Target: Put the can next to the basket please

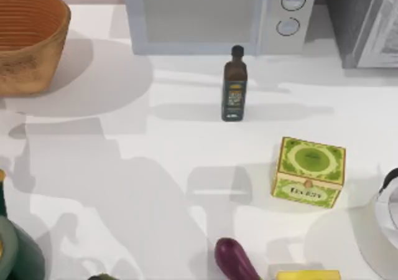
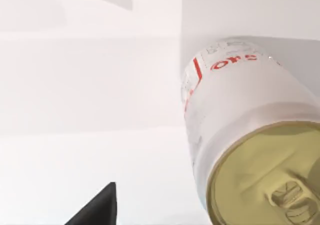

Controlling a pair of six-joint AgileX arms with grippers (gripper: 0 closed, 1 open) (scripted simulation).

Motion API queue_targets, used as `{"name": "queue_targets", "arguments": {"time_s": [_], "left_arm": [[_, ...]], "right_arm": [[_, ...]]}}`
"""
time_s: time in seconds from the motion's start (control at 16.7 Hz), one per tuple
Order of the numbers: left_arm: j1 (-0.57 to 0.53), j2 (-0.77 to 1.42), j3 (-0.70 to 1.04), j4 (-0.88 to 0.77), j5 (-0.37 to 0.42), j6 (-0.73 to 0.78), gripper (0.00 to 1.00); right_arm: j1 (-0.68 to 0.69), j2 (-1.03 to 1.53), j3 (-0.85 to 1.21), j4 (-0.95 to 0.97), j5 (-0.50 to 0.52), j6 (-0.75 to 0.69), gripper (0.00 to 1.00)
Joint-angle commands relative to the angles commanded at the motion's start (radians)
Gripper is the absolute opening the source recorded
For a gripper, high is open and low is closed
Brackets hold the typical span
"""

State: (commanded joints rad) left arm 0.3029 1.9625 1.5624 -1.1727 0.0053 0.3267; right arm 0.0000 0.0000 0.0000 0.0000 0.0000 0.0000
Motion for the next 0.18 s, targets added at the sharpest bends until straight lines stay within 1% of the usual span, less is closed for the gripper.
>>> {"name": "queue_targets", "arguments": {"time_s": [0.18], "left_arm": [[-0.013, 0.000, 0.021, -0.016, -0.004, -0.011, 1.00]], "right_arm": [[0.000, 0.000, 0.000, 0.000, 0.000, 0.000, 1.00]]}}
